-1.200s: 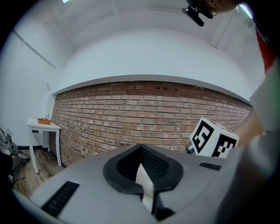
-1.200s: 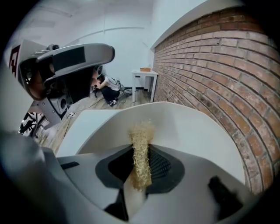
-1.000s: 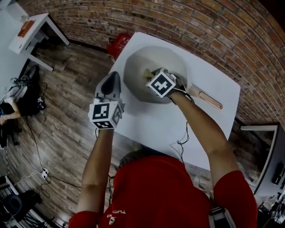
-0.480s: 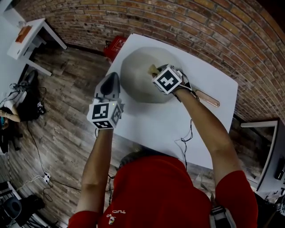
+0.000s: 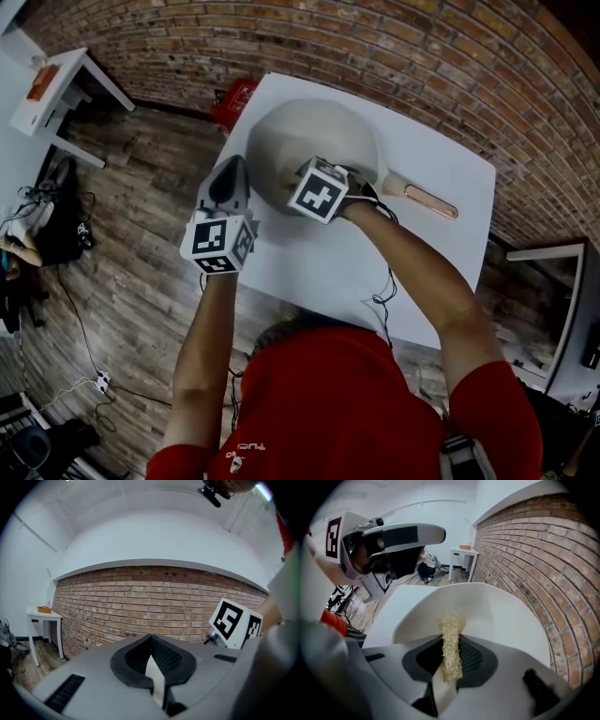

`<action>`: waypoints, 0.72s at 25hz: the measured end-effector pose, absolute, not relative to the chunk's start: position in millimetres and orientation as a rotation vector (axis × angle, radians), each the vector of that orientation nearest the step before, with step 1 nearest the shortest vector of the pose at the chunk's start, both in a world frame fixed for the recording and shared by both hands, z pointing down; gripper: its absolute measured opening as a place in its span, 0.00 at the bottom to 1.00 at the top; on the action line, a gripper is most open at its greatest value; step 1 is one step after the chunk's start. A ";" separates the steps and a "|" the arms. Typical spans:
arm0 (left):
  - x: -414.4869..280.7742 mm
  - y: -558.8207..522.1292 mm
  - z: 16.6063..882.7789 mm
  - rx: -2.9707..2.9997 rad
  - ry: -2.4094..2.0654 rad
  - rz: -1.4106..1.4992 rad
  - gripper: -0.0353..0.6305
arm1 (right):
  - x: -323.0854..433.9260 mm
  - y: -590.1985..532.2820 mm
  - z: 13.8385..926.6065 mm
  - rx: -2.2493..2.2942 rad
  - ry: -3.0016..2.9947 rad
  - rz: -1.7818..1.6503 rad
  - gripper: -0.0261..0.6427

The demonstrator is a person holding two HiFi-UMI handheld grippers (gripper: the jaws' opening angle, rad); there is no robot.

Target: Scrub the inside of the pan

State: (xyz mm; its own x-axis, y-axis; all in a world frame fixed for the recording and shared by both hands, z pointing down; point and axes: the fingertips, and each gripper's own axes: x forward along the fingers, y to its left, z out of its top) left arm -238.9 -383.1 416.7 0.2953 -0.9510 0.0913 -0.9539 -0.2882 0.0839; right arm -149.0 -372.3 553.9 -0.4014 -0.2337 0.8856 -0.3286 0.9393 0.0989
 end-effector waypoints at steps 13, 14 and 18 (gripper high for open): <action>-231.2 -383.2 416.0 2.434 -1.785 0.051 0.07 | -56.5 -426.4 541.2 0.644 -1.893 0.146 0.17; -230.9 -383.4 417.0 2.434 -1.785 0.057 0.07 | -54.2 -428.5 540.1 0.652 -1.897 0.147 0.17; -229.2 -382.2 415.6 2.437 -1.787 0.070 0.07 | -49.7 -427.8 530.3 0.675 -1.902 0.162 0.17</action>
